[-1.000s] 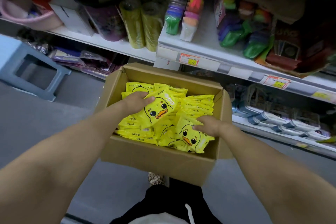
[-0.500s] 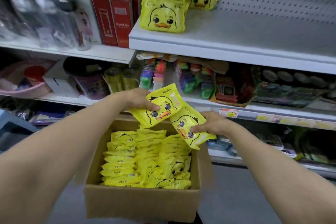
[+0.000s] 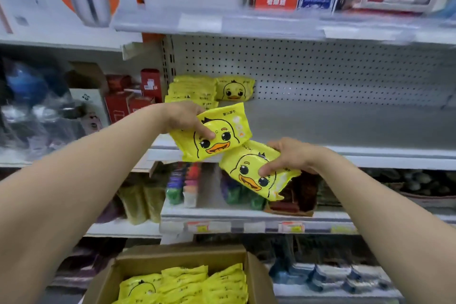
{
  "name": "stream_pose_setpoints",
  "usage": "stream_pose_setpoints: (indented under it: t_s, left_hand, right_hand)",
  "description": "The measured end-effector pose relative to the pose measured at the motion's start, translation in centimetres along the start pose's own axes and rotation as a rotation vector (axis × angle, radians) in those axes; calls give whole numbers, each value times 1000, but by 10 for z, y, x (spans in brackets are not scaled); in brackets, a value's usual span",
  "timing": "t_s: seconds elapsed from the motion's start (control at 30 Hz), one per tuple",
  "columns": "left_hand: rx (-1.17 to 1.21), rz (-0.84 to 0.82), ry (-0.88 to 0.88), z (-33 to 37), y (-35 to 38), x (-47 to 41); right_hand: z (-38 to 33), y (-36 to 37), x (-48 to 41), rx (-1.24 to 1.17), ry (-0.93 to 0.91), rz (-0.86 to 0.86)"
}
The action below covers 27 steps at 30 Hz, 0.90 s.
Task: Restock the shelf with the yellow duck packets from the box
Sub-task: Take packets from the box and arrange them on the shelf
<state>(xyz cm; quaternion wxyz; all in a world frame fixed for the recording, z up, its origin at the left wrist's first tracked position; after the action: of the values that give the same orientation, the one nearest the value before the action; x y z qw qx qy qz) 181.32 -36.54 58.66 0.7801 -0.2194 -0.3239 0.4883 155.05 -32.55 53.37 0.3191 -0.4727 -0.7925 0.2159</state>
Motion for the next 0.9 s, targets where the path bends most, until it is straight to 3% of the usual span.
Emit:
stream_pose_setpoints:
  t_s: [0.2, 0.3, 0.47, 0.9]
  left_hand:
    - [-14, 144, 14, 36, -41, -59]
    - [-120, 132, 106, 62, -53, -92]
    - [-277, 256, 199, 92, -69, -149]
    - [-497, 269, 76, 87, -70, -281]
  right_hand:
    - [7, -70, -14, -13, -2, 104]
    - [17, -105, -31, 10, 10, 199]
    - [25, -152, -67, 131, -10, 244]
    - [62, -220, -134, 143, 32, 231]
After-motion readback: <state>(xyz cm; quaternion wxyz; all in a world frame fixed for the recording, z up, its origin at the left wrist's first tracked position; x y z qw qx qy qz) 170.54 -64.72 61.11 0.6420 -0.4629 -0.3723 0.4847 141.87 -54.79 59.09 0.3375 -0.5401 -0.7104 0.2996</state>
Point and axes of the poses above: each hand's wrist, its own x-axis away from the middle knuckle, its own y-axis out of the palm, z = x × y, the point moved 3 cm from there along -x, towards the middle knuckle, and after that the axes turned 2 degrees about -z, right-handed, at the moved point
